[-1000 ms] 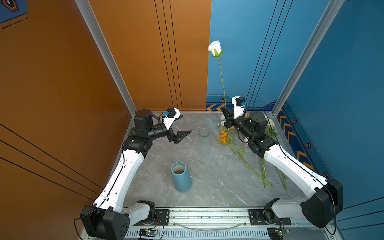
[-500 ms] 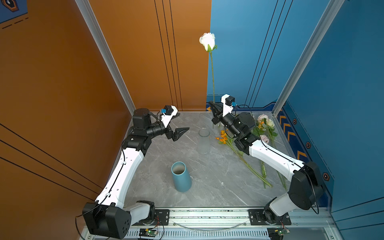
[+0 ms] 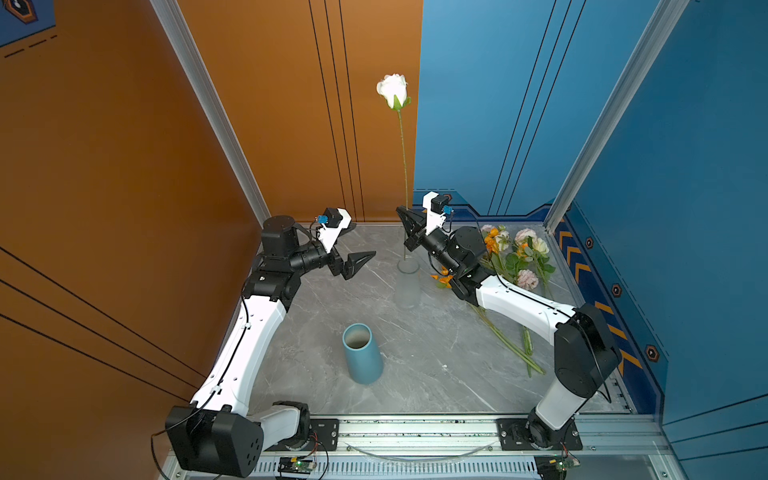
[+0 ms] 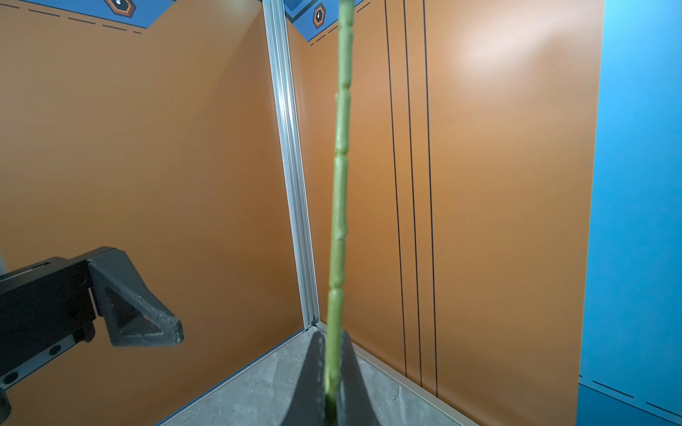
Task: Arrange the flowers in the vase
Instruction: 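Move the white flower over the vase and lower its stem inside, then open the right gripper and withdraw it toward the flower pile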
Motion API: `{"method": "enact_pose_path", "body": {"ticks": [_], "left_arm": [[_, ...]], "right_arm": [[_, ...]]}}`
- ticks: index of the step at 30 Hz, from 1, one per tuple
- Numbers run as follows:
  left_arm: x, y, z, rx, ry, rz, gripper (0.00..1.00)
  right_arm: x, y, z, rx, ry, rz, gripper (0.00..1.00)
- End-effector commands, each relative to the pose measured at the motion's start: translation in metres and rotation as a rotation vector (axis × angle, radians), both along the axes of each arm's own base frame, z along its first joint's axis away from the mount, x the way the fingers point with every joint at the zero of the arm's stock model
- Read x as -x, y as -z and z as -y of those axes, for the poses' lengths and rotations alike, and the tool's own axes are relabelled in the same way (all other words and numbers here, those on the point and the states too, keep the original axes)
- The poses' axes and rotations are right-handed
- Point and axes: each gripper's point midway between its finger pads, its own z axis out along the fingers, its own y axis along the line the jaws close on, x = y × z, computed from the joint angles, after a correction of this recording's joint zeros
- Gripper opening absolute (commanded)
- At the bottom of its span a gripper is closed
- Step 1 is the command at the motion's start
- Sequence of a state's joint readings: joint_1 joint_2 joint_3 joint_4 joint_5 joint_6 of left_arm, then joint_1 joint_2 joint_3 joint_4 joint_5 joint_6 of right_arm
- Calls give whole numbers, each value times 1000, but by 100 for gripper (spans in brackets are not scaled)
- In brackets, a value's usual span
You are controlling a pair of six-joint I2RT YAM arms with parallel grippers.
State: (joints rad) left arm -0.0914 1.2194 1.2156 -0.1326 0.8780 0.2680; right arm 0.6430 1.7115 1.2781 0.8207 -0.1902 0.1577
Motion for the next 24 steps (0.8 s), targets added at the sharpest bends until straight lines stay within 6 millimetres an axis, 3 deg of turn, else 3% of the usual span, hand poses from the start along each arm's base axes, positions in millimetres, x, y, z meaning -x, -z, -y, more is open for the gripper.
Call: {"method": "enact_pose_path", "body": {"ticks": [1, 8, 19, 24], "left_arm": [[4, 0, -2, 15, 15, 1, 98], [3, 1, -2, 18, 15, -4, 98], [2, 2, -2, 17, 14, -7, 98], [2, 2, -1, 19, 18, -9, 98]], "right_arm": [[7, 9, -3, -11, -28, -11, 0], [13, 48, -9, 54, -75, -98, 0], [22, 104, -1, 147, -62, -160, 0], [21, 116, 2, 170, -45, -172, 12]]}}
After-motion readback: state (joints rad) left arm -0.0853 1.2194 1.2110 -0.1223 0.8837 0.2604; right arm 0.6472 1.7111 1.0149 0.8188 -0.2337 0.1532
